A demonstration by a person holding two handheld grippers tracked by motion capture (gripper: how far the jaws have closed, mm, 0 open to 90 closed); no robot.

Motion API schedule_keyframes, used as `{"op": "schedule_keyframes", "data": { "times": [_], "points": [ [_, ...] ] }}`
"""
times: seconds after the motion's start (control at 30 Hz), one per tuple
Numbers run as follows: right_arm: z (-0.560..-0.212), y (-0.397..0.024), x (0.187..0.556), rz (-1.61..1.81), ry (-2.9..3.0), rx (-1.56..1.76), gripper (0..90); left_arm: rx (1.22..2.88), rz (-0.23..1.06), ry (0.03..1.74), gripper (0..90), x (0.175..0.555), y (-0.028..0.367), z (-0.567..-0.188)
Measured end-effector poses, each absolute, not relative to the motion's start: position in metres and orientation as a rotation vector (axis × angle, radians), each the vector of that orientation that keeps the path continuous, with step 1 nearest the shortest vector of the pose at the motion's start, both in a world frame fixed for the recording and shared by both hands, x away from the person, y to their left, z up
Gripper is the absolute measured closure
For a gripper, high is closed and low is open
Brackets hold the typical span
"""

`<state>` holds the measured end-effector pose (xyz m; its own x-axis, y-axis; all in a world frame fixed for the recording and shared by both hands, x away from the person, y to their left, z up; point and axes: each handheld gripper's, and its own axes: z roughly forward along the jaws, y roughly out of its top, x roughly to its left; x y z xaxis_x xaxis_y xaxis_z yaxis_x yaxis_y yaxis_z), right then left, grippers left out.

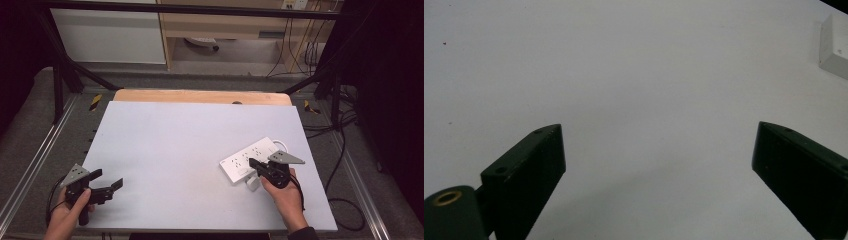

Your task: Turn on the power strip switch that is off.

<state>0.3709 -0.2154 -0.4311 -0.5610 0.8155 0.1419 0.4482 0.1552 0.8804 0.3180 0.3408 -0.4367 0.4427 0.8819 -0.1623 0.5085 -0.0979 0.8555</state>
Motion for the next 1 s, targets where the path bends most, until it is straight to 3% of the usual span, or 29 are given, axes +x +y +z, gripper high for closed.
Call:
{"op": "schedule_keyframes", "data": {
  "times": [1.0],
  "points": [
    [-0.444,-0.205,0.374,1.303,2.166,1.202,90.0,1.754,0.493,1.2,6.8,0.318,0.34,-0.437]
  ]
}}
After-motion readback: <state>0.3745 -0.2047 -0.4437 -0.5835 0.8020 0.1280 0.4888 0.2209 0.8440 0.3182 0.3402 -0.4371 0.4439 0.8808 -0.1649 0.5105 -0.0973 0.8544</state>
